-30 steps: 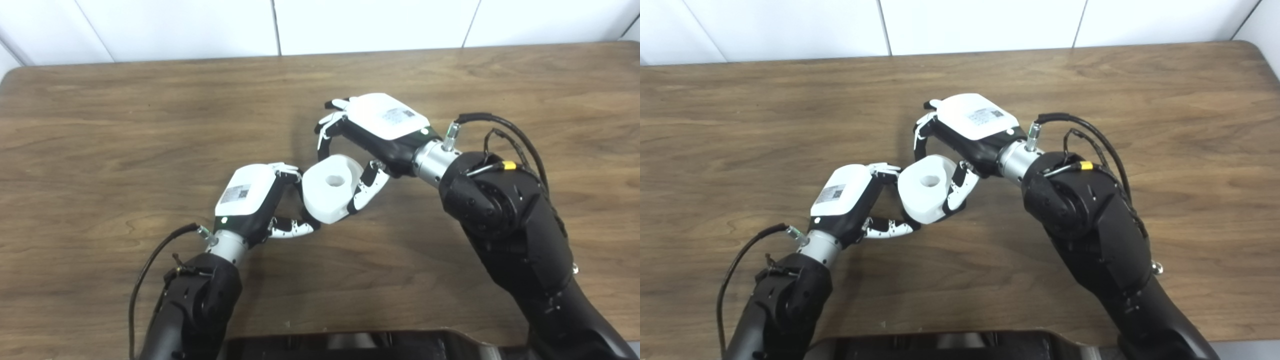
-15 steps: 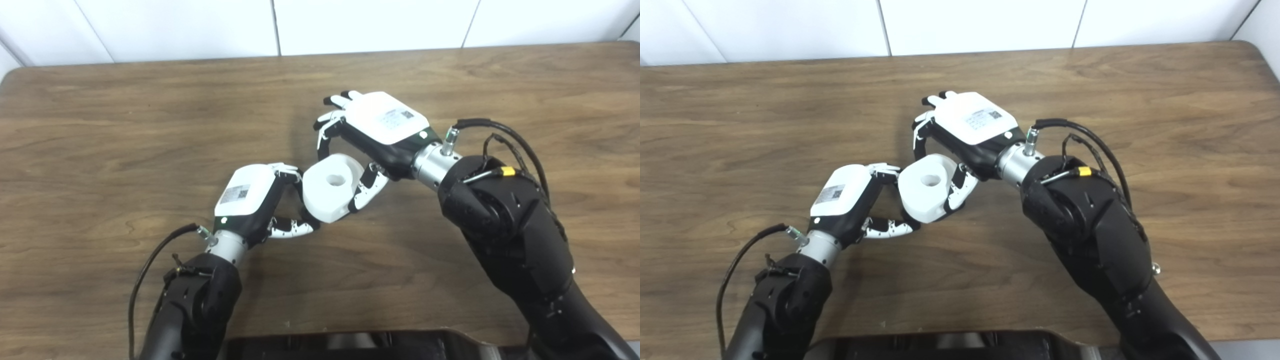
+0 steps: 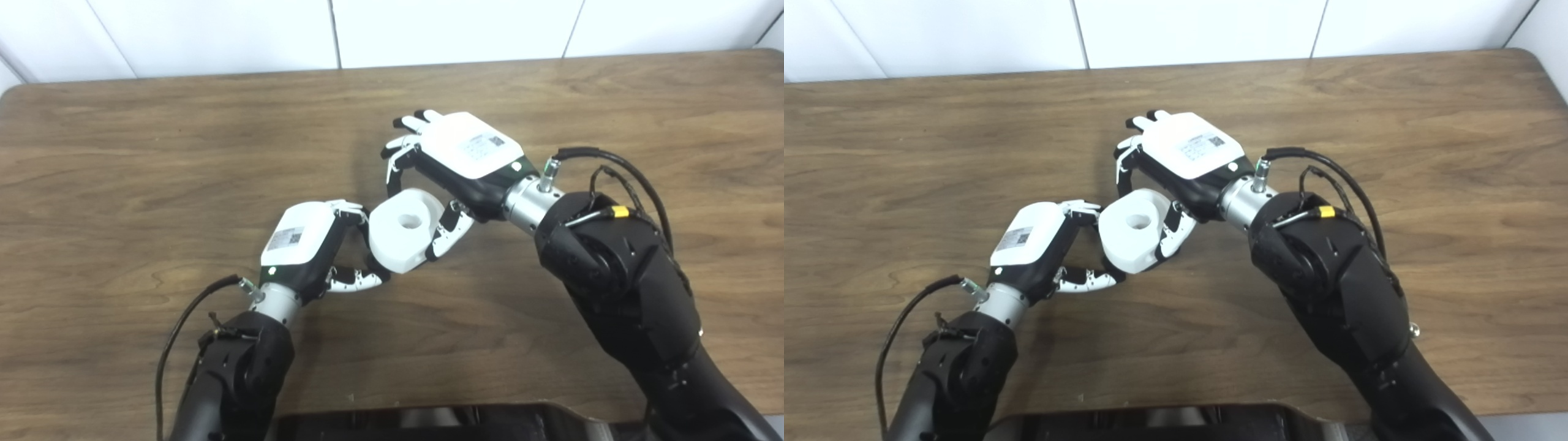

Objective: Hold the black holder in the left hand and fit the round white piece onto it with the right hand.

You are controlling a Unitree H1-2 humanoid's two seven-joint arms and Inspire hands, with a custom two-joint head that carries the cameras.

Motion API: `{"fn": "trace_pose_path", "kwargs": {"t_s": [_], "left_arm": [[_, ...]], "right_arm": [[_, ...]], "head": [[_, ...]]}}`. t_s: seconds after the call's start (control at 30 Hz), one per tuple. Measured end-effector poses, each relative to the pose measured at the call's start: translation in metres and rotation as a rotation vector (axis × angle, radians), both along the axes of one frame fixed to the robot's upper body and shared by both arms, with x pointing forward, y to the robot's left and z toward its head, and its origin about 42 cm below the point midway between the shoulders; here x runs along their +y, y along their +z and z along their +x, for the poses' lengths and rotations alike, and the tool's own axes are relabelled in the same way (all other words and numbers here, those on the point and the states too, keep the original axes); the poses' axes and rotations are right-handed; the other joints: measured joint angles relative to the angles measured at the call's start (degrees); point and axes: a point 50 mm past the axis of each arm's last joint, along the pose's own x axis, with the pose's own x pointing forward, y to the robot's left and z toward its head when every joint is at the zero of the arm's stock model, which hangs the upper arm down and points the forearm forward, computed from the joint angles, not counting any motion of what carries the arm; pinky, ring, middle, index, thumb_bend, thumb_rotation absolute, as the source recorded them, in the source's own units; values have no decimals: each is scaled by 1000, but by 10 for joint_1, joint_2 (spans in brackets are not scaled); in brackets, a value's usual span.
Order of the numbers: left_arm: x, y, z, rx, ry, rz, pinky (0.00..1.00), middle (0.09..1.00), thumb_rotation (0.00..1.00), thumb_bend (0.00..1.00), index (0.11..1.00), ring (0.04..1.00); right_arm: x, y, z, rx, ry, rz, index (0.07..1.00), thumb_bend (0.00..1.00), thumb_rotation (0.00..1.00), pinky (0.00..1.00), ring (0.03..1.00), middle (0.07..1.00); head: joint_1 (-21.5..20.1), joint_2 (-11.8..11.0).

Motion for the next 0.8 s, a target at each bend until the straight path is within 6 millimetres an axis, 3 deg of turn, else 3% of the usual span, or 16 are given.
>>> {"fn": "trace_pose_path", "kwargs": {"t_s": [0.33, 0.37, 0.4, 0.43, 0.8], "left_arm": [[0, 0, 0, 0, 0, 0, 840, 778, 53, 522, 485, 854], [0, 0, 0, 1, 0, 0, 840, 778, 53, 522, 485, 853], [0, 0, 0, 1, 0, 0, 840, 778, 54, 522, 485, 852], [0, 0, 0, 1, 0, 0, 840, 778, 54, 522, 485, 851], [0, 0, 0, 0, -3, 3, 835, 770, 54, 522, 485, 849]], "right_arm": [[0, 1, 0, 3, -6, -7, 494, 523, 156, 1000, 978, 852], [0, 1, 0, 2, -7, -8, 570, 707, 217, 1000, 980, 855], [0, 1, 0, 3, -7, -9, 625, 825, 259, 1000, 985, 859], [0, 0, 0, 4, -9, -13, 644, 865, 273, 1000, 986, 860], [-2, -15, -4, 104, -13, -89, 748, 972, 293, 1000, 1000, 886]], "head": [[3, 0], [3, 1], [3, 1], [3, 1], [5, 2]]}}
